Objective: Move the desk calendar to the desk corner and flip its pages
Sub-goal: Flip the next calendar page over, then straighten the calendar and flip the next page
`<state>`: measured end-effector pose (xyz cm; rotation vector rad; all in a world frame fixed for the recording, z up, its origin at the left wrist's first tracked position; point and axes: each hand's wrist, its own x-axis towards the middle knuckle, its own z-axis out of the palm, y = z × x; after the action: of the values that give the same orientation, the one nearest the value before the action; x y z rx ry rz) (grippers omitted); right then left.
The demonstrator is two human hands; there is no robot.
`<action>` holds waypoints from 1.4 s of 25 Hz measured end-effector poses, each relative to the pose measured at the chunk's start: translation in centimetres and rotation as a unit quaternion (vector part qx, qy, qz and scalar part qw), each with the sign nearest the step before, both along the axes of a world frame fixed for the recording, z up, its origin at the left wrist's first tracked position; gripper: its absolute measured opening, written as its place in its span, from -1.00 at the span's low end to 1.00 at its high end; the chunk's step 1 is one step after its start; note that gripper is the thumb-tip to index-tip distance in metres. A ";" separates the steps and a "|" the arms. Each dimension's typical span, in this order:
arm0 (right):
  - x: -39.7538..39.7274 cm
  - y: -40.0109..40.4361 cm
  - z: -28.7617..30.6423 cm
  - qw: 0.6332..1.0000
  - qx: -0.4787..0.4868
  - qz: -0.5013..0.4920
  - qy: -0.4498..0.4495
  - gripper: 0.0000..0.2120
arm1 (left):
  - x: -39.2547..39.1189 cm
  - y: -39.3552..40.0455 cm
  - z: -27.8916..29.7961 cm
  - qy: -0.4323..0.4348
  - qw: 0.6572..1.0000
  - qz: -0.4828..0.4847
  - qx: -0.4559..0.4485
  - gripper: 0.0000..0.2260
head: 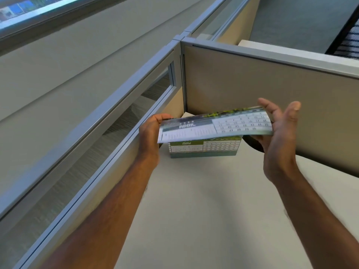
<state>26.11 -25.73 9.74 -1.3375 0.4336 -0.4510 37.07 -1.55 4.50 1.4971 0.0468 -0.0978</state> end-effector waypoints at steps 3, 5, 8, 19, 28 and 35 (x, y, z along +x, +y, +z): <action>0.9 -0.3 -0.1 0.999 0.011 0.019 -0.024 -0.25 | 0.0 -0.4 0.0 -0.015 0.999 0.010 0.028 -0.85; 1.4 -0.4 -0.4 0.999 0.018 0.020 -0.023 -0.27 | 0.1 -0.5 -0.2 -0.028 0.998 0.012 0.050 -0.85; 1.7 -0.1 -1.1 0.999 -0.043 0.028 0.016 -0.42 | 0.4 -0.9 -0.4 -0.036 0.996 0.036 0.072 -0.92; 1.3 -0.5 -4.8 0.887 -0.453 0.049 0.073 -0.52 | 1.3 -2.0 -0.2 0.057 0.992 0.085 0.075 -0.87; 2.3 -1.3 -5.0 0.866 -0.494 0.000 0.080 -0.60 | 0.1 -2.0 -0.4 0.019 0.995 0.086 0.038 -0.87; 0.3 0.7 -8.3 0.963 -0.245 -0.050 0.098 -0.46 | 0.2 -1.5 -1.0 0.042 0.994 0.073 0.075 -0.68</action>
<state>26.37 -25.06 1.42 -1.8558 0.5795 -0.5331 37.24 -3.07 3.46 1.6339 0.2362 -0.0401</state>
